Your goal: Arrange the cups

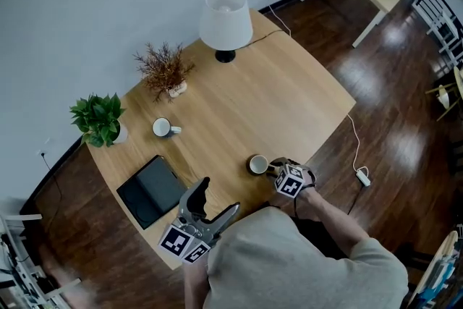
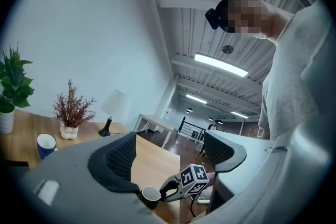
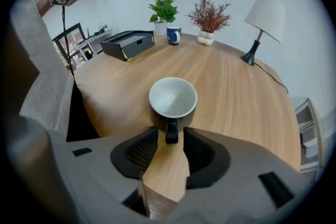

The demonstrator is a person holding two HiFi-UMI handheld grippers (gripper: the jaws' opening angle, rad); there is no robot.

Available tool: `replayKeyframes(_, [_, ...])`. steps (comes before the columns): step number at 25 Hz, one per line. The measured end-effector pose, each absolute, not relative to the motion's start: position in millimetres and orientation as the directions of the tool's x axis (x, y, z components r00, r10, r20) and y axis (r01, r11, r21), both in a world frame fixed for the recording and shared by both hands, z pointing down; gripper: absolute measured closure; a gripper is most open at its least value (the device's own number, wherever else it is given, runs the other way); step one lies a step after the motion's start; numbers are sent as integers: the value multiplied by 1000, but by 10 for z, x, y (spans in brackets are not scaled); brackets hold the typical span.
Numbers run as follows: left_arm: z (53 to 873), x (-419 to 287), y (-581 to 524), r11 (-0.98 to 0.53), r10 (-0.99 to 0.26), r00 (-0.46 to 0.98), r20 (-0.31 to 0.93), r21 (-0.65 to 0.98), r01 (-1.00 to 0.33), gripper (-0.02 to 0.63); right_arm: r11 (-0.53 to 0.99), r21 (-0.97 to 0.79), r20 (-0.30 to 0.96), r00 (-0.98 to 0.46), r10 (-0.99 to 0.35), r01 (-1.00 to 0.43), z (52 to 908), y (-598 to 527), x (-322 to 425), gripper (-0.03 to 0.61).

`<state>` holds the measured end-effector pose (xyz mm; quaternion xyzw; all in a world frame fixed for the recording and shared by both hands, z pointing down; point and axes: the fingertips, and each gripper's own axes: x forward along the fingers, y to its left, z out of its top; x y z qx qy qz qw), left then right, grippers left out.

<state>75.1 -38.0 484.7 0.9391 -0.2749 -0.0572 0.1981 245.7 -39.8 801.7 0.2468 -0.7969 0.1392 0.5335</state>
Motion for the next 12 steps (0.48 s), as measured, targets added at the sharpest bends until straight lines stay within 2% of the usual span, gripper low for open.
replayKeyframes(3, [4840,711,-378,-761,-555,832,0,405,-507,224,864,72,936,-265,-231,-499,8039,-432,2443,493])
replayKeyframes(12, [4946,315,-305,-682,-652,758,-13,446,-580,224,896,38,953,-254,-165,-442,8055,-416,2465,494])
